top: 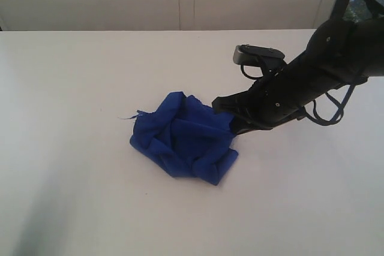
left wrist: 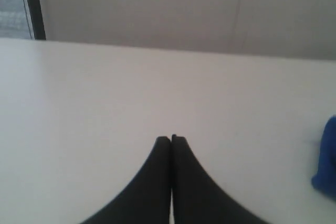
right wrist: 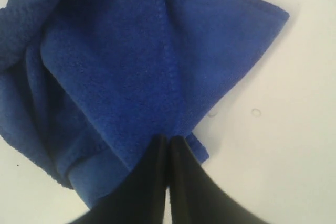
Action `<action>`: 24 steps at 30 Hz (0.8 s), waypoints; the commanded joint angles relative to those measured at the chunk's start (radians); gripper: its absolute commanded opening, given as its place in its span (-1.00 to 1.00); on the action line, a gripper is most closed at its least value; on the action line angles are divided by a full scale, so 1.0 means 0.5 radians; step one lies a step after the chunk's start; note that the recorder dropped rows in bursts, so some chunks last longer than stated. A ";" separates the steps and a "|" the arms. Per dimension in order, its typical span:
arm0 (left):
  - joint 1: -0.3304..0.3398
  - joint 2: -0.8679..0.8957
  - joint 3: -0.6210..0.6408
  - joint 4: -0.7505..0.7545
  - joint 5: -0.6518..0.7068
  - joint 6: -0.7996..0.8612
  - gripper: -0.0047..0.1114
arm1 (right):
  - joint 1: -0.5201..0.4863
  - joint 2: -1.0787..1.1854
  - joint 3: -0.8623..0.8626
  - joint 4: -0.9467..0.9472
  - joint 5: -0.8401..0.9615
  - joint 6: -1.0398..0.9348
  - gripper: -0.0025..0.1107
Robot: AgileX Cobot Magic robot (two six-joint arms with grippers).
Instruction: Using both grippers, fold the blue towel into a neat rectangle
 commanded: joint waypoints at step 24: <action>0.000 -0.001 -0.280 -0.021 -0.009 -0.277 -0.92 | 0.004 -0.019 0.010 -0.013 0.015 -0.009 -0.96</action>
